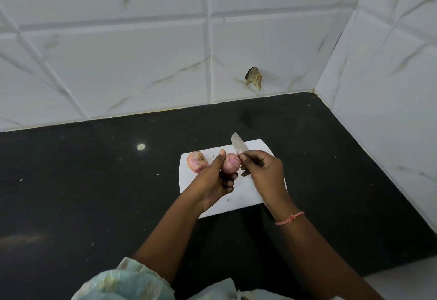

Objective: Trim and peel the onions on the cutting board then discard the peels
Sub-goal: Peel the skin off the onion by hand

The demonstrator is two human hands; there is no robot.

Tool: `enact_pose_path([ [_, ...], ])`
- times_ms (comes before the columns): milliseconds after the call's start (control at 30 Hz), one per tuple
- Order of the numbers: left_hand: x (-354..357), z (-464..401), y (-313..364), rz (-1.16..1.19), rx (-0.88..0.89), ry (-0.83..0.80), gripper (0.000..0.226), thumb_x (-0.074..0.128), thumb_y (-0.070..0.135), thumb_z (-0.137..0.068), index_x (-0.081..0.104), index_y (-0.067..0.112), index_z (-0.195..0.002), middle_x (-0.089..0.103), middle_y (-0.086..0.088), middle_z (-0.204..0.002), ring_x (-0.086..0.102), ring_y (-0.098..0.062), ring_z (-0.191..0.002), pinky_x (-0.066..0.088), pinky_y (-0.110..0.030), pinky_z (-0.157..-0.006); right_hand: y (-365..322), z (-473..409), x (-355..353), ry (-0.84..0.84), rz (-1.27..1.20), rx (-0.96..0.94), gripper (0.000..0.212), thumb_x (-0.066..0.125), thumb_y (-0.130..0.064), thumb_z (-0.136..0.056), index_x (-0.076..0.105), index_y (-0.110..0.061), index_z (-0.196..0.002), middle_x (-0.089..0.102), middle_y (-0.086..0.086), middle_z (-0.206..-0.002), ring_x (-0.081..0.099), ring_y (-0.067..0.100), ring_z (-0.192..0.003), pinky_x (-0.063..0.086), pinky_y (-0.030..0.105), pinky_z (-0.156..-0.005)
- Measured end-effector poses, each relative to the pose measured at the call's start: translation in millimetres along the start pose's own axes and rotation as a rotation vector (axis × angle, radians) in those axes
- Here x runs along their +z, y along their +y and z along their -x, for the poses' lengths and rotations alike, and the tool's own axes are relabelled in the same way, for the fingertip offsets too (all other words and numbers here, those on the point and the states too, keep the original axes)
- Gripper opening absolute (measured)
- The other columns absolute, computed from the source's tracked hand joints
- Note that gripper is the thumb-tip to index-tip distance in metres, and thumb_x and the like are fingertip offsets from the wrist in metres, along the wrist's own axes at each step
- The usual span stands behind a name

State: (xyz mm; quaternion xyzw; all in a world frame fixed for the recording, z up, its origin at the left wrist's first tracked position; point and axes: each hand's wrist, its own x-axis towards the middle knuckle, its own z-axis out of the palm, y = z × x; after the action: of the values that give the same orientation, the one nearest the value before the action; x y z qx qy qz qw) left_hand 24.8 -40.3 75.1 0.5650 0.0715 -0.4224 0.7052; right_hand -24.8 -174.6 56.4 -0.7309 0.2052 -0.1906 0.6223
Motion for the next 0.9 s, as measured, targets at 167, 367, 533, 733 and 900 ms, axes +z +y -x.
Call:
enact_pose_path([
  [167,1,3,2,0.051,-0.023,-0.070,0.052,0.036,0.052,-0.105,0.062,0.008,-0.107,0.058,-0.005,-0.068,0.047,-0.013,-0.052,0.045,-0.023,-0.053,-1,-4,-2,0.051,0.099,-0.023,0.006,0.070,-0.013,-0.089,0.075,-0.013,-0.092,0.072,-0.007,-0.078,0.065,0.004,-0.066,0.051,0.018,-0.054],
  [367,-5,1,0,-0.007,0.087,-0.048,0.044,0.041,0.046,-0.105,0.064,0.016,-0.128,0.061,-0.007,-0.080,0.051,-0.015,-0.060,0.049,-0.028,-0.064,9,-14,-19,0.172,0.348,-0.040,0.008,0.073,-0.012,-0.086,0.067,-0.015,-0.088,0.068,-0.004,-0.084,0.065,0.009,-0.080,0.052,0.018,-0.069],
  [533,-4,-2,-3,-0.054,0.140,-0.031,0.039,0.034,0.043,-0.108,0.066,0.026,-0.123,0.057,-0.010,-0.083,0.051,-0.017,-0.062,0.048,-0.029,-0.064,13,-14,-23,0.121,0.534,-0.159,0.021,0.053,-0.021,-0.099,0.068,-0.015,-0.113,0.066,-0.002,-0.116,0.053,0.010,-0.108,0.042,0.019,-0.085],
  [733,-3,-5,-5,-0.101,0.185,-0.017,0.040,0.033,0.043,-0.108,0.065,0.023,-0.124,0.054,-0.010,-0.086,0.052,-0.016,-0.061,0.048,-0.029,-0.061,-6,-2,-11,-0.183,0.249,-0.218,0.022,0.070,-0.028,-0.088,0.069,-0.027,-0.110,0.067,-0.017,-0.108,0.062,0.003,-0.101,0.052,0.024,-0.080],
  [900,-3,-4,-4,-0.216,0.215,0.053,0.037,0.040,0.044,-0.106,0.055,0.018,-0.128,0.058,-0.011,-0.090,0.053,-0.015,-0.059,0.048,-0.030,-0.062,-9,-1,-6,-0.109,0.241,-0.208,0.006,0.071,-0.017,-0.088,0.070,-0.019,-0.093,0.070,-0.014,-0.091,0.064,0.004,-0.091,0.055,0.034,-0.077],
])
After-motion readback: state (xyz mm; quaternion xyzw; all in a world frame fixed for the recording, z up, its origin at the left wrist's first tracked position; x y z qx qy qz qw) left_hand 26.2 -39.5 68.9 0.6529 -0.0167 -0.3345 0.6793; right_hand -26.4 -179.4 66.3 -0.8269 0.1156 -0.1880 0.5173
